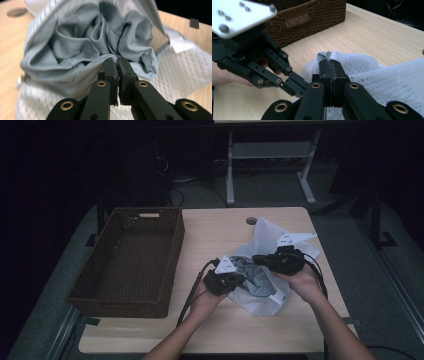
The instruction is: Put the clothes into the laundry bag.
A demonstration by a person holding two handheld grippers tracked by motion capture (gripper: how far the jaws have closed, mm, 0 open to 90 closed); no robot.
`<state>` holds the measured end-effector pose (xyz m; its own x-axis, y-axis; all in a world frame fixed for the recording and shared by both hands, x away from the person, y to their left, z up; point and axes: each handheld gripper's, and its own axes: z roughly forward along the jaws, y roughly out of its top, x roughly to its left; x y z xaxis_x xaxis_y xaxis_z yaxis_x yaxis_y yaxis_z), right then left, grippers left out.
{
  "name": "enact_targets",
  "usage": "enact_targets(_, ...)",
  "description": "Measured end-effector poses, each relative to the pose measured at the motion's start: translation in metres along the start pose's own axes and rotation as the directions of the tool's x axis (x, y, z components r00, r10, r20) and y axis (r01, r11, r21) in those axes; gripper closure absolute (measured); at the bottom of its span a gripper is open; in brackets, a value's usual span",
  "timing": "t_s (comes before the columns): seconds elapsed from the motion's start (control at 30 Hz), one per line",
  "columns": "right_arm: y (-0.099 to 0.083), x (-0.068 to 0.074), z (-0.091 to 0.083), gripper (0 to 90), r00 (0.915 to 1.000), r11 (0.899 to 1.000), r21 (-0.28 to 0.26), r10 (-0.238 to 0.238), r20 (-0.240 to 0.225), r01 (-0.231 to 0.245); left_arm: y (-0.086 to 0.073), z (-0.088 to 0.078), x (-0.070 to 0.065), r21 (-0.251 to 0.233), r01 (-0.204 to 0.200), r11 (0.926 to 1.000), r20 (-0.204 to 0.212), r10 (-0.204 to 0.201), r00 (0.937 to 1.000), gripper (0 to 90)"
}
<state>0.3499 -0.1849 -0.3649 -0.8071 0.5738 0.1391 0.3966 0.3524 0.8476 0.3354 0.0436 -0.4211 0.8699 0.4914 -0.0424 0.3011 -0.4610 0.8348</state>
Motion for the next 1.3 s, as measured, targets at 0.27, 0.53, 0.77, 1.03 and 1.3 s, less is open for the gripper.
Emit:
enact_targets(0.27,0.002,0.002,-0.002,88.7,0.9996,1.0,-0.011,0.003,-0.028,-0.004,0.006,0.036,0.009,-0.03,0.032,0.999,-0.053,-0.033,0.998,86.8)
enact_targets(0.53,0.002,0.002,-0.006,88.8,0.9995,1.0,-0.019,0.004,-0.03,-0.005,-0.004,0.062,0.018,-0.033,0.058,0.9977,-0.112,-0.062,0.9917,86.7)
enact_targets(0.77,0.002,0.002,-0.005,88.8,0.9997,1.0,-0.016,-0.003,-0.023,0.002,-0.01,0.065,0.02,0.01,0.067,0.9977,-0.107,-0.066,0.9921,84.7)
enact_targets(1.03,-0.002,-0.002,-0.003,88.5,0.9999,1.0,0.002,0.007,-0.01,-0.007,-0.007,0.035,0.015,0.033,0.052,0.9981,-0.066,-0.05,0.9966,61.9)
enact_targets(1.3,-0.014,-0.006,0.003,74.4,0.9996,0.998,0.06,0.027,0.004,-0.027,-0.012,0.011,0.015,0.035,0.055,0.9979,-0.058,-0.053,0.9969,56.6)
